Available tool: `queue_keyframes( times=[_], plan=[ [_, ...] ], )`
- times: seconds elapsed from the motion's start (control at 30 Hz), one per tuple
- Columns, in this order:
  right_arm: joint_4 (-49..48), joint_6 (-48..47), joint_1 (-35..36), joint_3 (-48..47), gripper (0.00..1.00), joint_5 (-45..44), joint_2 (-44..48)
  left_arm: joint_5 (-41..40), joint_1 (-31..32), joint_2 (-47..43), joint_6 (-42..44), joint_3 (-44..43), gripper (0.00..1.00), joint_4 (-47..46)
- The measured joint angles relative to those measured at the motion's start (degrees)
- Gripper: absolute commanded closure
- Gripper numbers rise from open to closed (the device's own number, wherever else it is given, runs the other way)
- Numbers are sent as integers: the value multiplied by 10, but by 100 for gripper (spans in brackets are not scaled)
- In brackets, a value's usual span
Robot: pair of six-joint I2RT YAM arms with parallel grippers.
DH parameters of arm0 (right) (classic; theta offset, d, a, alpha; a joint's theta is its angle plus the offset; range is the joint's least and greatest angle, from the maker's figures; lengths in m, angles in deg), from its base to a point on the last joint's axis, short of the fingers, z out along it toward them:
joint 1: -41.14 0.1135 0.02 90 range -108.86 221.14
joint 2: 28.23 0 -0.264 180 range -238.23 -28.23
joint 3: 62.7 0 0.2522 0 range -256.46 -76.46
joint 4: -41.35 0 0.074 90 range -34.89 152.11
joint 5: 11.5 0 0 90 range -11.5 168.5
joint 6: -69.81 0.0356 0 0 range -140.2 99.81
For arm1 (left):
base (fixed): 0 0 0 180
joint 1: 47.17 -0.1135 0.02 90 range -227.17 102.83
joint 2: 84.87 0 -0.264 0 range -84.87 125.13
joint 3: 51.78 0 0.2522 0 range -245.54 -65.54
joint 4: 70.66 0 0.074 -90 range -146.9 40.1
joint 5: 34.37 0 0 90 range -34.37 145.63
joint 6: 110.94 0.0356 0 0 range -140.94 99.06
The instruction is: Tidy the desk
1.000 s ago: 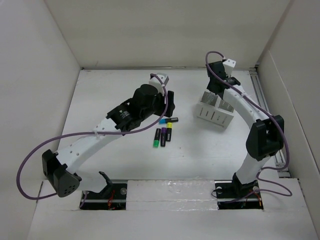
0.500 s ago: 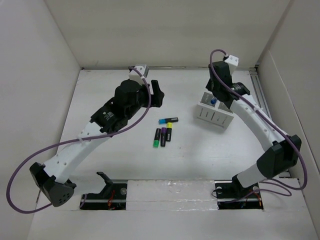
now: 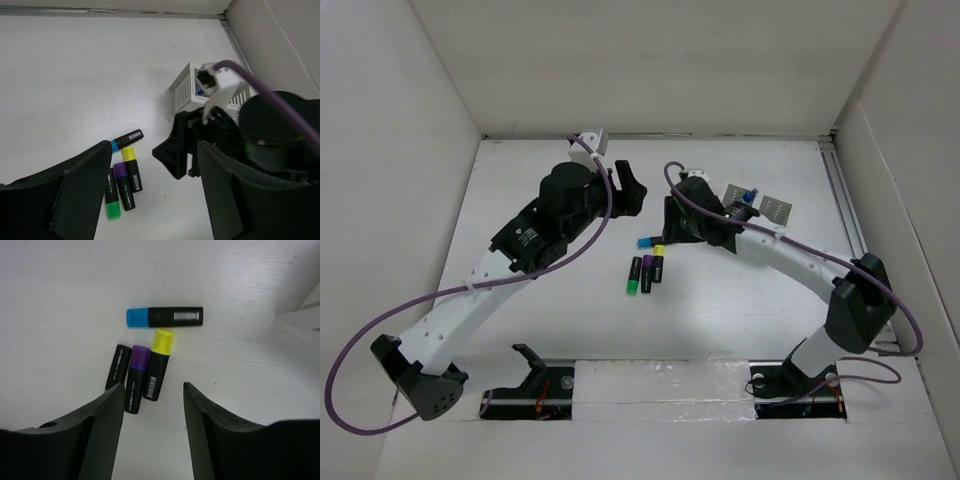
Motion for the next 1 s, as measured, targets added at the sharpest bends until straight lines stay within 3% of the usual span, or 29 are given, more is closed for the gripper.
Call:
queue_keyframes(
  times=[0.3,0.5,0.7,0.83,1.0],
  plan=[
    [16,0,-4,-36,43,25,-141,1,0,-59,-30,15,35,6],
    [16,2,4,-44,37,36,-189,-5,0,-83,-35,30,35,11],
    [13,12,8,-58,39,36,-224,-10,0,-85,-34,32,35,16],
    [13,25,8,-68,48,24,-249,-14,0,-85,-29,32,35,16],
    [9,33,7,-76,48,9,-260,-18,0,-85,-20,32,35,17]
  ],
)
